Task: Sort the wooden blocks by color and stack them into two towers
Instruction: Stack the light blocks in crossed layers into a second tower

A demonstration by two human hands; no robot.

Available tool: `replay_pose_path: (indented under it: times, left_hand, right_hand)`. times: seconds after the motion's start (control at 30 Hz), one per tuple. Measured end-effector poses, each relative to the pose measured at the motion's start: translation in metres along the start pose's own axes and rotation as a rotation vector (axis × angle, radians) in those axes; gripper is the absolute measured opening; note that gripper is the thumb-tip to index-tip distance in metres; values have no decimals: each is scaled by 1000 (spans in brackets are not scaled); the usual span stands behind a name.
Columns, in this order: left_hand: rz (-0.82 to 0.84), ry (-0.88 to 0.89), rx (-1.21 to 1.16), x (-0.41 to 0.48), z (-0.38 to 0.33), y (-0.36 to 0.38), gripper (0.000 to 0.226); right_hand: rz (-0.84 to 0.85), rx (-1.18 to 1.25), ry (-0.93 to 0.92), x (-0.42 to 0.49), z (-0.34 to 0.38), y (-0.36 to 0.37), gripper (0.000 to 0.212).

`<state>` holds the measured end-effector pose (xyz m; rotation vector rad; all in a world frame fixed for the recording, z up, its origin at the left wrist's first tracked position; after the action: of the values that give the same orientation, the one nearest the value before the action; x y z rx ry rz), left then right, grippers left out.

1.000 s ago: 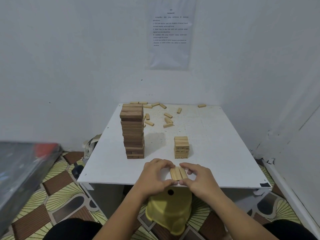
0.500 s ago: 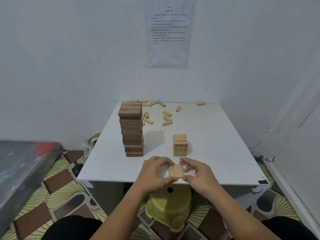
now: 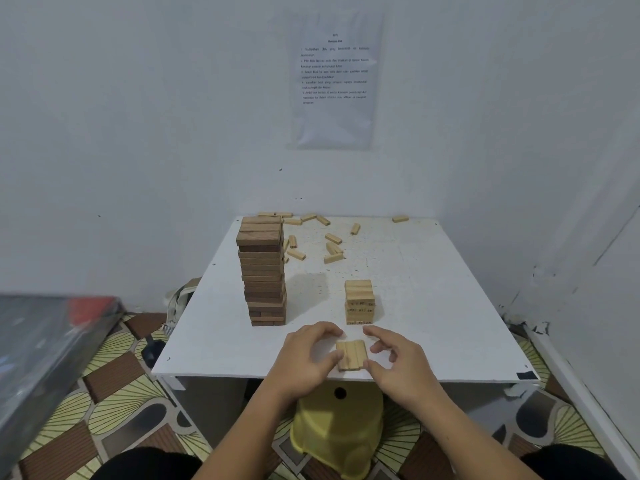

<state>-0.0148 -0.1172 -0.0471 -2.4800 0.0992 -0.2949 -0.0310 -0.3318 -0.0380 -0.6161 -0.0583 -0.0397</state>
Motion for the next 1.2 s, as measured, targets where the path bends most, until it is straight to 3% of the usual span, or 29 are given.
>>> replay_pose_path:
  times: [0.13, 0.27, 0.37, 0.5, 0.73, 0.83, 0.9, 1.0, 1.1, 1.2]
  left_hand:
    - [-18, -26, -107, -2, -4, -5, 31]
    - [-26, -51, -179, -2, -7, -8, 35]
    - [-40, -59, -205, -3, -7, -9, 34]
    - [-55, -57, -207, -2, -5, -11, 32]
    - [-43, -53, -119, -1, -2, -10, 32]
    - [-43, -67, -49, -2, -1, -7, 33]
    - [-50, -58, 20, -3, -5, -7, 40]
    - [-75, 37, 309, -8, -16, -4, 60]
    - [-13, -16, 592, -23, -20, 6, 74]
    - [56, -51, 703, -36, -18, 17, 81]
  right_hand:
    - [-229, -238, -92, -15, 8, 20, 38]
    - [-197, -486, -31, -20, 21, 43, 63]
    - [-189, -518, -43, -20, 32, 50, 57]
    - [-102, -482, -53, -11, 34, 45, 39]
    - [220, -352, -308, 9, 22, 15, 40]
    - [201, -326, -311, 7, 16, 11, 53]
    - [85, -379, -284, 0, 13, 13, 66]
    - [-77, -527, -222, -13, 8, 14, 84]
    - [37, -740, -135, -20, 1, 17, 102]
    - [106, -822, -143, -21, 3, 19, 102]
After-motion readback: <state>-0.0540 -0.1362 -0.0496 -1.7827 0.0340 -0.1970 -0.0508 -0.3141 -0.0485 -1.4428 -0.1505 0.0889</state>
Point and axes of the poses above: each hand's wrist, its own x-axis towards the middle knuckle, its own y-axis out of the palm, z = x × y, the point moved 2 cm from there along x, towards the middle knuckle, and after that the axes turned 6 degrees about -z, right-handed, at the moved point
